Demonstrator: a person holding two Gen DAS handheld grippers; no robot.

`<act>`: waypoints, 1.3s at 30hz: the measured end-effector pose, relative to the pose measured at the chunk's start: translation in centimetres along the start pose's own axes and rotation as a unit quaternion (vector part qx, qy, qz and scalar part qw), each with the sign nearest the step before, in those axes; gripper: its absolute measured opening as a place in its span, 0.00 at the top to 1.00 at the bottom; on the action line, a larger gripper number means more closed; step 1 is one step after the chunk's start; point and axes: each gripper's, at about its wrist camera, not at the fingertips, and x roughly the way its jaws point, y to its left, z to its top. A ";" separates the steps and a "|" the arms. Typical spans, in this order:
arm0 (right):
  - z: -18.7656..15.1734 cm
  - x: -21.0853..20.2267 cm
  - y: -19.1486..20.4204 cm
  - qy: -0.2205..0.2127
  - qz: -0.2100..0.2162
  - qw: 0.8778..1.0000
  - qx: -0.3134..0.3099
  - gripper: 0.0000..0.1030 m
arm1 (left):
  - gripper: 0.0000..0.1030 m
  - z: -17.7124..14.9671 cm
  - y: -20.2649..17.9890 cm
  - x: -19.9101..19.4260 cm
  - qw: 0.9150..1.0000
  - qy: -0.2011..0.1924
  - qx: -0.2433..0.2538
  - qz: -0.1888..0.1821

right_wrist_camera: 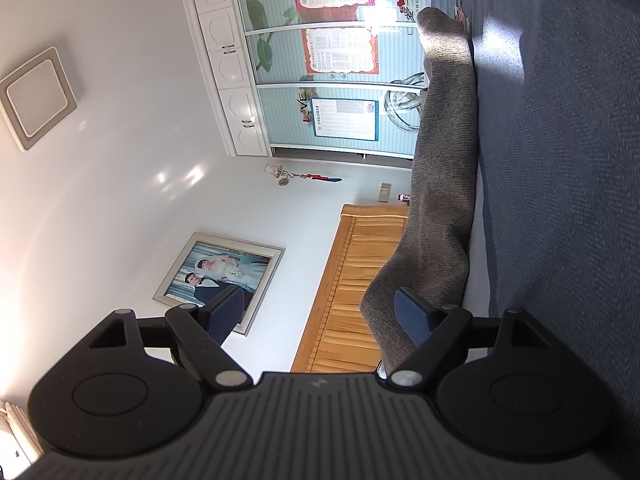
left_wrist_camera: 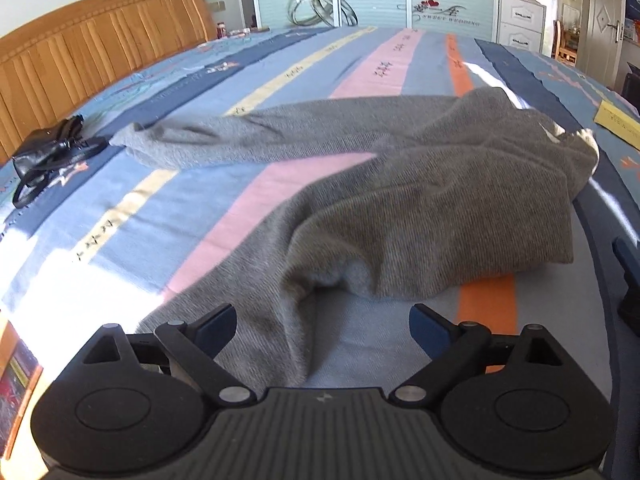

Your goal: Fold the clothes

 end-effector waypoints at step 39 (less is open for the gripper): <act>0.1 -0.2 -0.1 0.002 0.003 1.000 0.003 0.19 | 0.09 -5.9 14.8 -2.6 0.980 0.001 -0.194 0.050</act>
